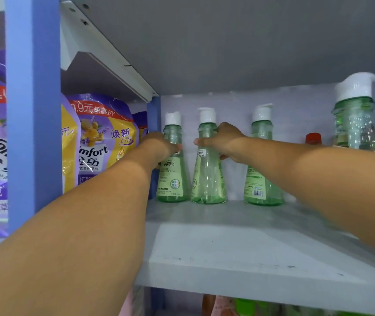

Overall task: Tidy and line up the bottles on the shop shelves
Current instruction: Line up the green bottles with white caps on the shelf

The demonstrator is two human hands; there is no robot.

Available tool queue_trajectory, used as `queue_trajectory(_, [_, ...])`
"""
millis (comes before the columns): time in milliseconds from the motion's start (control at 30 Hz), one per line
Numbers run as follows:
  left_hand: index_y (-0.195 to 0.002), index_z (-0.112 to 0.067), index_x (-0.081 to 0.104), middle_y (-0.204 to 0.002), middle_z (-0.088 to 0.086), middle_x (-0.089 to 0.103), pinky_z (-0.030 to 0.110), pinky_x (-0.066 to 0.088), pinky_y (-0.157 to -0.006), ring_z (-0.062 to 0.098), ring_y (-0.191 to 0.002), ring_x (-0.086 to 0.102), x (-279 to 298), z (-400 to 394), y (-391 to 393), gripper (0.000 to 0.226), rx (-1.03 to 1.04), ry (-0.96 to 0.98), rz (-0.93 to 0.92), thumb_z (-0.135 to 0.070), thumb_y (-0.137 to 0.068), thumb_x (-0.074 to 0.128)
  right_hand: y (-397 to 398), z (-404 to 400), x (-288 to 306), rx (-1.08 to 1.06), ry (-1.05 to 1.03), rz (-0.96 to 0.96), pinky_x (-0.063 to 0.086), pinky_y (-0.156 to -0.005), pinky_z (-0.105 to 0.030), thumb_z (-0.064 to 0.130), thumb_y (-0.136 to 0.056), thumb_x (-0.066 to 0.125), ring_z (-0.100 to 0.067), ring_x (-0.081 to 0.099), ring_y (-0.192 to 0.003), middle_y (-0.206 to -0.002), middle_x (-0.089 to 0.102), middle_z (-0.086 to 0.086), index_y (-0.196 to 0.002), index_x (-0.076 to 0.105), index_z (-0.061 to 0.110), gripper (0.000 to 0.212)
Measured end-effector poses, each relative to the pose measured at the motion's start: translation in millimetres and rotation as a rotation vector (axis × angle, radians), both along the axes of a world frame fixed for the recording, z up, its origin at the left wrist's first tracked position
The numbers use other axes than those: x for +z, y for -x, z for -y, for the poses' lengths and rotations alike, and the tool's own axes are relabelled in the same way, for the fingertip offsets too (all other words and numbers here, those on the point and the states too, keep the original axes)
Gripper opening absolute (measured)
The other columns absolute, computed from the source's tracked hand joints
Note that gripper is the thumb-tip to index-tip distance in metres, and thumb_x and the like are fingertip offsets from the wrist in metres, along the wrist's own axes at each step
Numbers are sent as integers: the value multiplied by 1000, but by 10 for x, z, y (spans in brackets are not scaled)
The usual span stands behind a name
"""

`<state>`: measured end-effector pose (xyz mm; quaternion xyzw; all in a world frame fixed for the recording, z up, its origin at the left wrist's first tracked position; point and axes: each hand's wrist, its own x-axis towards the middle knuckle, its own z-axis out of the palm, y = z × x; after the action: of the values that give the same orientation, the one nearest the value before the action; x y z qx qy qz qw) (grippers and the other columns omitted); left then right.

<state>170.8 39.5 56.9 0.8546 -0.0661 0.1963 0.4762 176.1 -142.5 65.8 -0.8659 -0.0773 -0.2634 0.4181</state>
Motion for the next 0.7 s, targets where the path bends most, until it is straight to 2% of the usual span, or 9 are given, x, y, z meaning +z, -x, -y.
queue_trajectory(67, [-131,-12,59,-126,15,66,50,57,-98,34,-113,66,-15,6,-7,45,-2,-6,12,-34,-94,73,-16,22,29,49,-19,2,60,-88,-41,32,-85,82,-25,71,-96,-110,70,-8,-116,60,11,43])
queue_trajectory(133, [-136,-12,57,-130,15,64,51,55,-100,35,-117,64,-24,-1,-12,48,7,-23,17,-35,-96,71,11,114,108,202,-48,-70,62,-85,-37,16,-90,75,-24,75,-93,-112,74,-14,-110,62,10,24])
queue_trajectory(167, [-137,-12,56,-131,15,64,51,54,-100,35,-117,63,-26,2,-14,49,7,-25,15,-35,-96,70,30,163,119,262,-70,-108,63,-82,-34,13,-92,72,-23,76,-92,-112,75,-15,-111,63,10,21])
queue_trajectory(233, [-136,-11,56,-130,15,64,51,55,-99,36,-117,64,-29,8,-23,49,-1,-10,10,-35,-96,70,28,207,77,231,-57,-131,63,-78,-33,24,-91,75,-21,76,-89,-104,77,-10,-112,64,11,27])
queue_trajectory(300, [-135,-10,57,-129,16,65,51,56,-98,36,-115,65,-30,6,-23,48,-3,0,2,-35,-96,70,7,159,1,128,-10,-115,61,-69,-31,40,-85,81,-19,75,-83,-94,76,-6,-105,67,13,36])
queue_trajectory(433, [-135,-9,57,-128,16,65,52,56,-98,36,-115,65,-37,-1,-42,49,-14,13,-17,-34,-96,71,-47,88,-39,90,-38,-51,57,-55,-26,34,-85,82,-16,74,-73,-91,75,-6,-99,67,11,30])
queue_trajectory(567, [-135,-8,56,-127,16,66,53,56,-98,35,-114,66,-18,-6,-57,49,-27,33,-18,-32,-96,71,-63,77,-59,74,-26,-42,56,-53,-25,33,-88,79,-16,74,-74,-92,75,-6,-102,66,11,29])
queue_trajectory(700, [-135,-6,55,-127,17,65,51,56,-99,35,-114,66,-17,13,-78,51,1,3,-22,-34,-95,72,16,69,-42,73,10,-69,59,-62,-28,36,-91,76,-16,72,-79,-100,74,-8,-102,65,12,28])
